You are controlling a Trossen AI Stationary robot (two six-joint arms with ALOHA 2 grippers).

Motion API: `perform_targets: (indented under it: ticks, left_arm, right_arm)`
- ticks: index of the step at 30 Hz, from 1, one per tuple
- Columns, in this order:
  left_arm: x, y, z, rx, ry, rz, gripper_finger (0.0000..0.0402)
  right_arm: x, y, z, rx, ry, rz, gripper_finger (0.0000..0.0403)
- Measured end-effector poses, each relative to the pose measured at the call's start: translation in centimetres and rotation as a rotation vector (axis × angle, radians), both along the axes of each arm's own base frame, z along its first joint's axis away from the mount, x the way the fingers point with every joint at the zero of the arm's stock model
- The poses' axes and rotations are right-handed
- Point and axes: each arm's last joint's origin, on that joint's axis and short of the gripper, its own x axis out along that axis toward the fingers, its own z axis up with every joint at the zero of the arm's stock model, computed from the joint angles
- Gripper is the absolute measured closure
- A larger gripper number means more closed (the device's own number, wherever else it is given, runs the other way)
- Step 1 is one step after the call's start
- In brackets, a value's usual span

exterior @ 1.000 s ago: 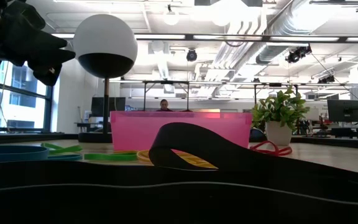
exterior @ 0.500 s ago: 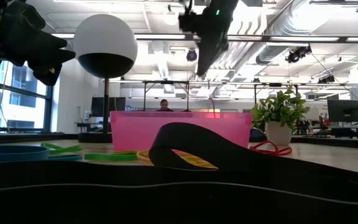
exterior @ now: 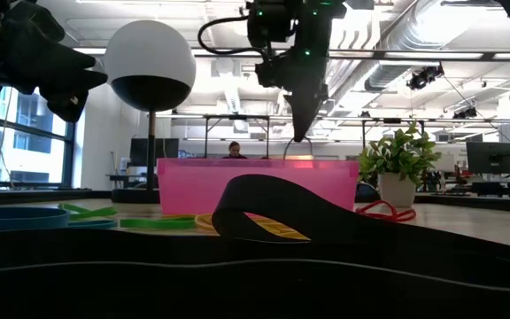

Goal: Pick and place rubber bands into bin
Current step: Put the red rubber band into the red bin, then put the green rubber band into the red bin

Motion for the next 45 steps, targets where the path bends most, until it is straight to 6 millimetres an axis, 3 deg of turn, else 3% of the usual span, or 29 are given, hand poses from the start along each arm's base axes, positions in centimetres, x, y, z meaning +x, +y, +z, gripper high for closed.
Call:
perform_targets:
  ticks: [7,19,24,29,35,39,45]
  left_arm:
    - [0.0,0.0,0.0,0.008,0.001,-0.001,0.0277]
    - [0.0,-0.1,0.0,-0.037,-0.002,-0.042,0.0277]
    - [0.0,-0.6,-0.3,-0.05,0.032,-0.188,0.0277]
    - [0.1,-0.7,-0.7,-0.05,0.075,-0.22,0.0277]
    - [0.7,-0.9,-1.9,0.005,0.215,-0.269,0.0277]
    - [1.1,-0.9,-2.4,0.069,0.422,-0.257,0.0277]
    - [2.5,-1.1,-0.4,0.322,0.64,-0.339,0.0277]
  right_arm:
    - [-0.2,-0.4,-0.1,0.055,0.004,-0.019,0.0378]
    - [-0.6,0.4,0.5,0.125,0.005,0.018,0.0263]
    - [-1.3,3.9,3.0,0.148,-0.056,0.174,0.0239]
    - [-2.4,7.9,5.4,0.146,-0.117,0.259,0.0237]
    - [-4.3,12.5,8.1,0.071,-0.221,0.17,0.0242]
    - [-6.0,15.7,9.6,-0.003,-0.321,0.042,0.024]
    - [-8.9,21.2,10.9,-0.096,-0.502,-0.087,0.0246]
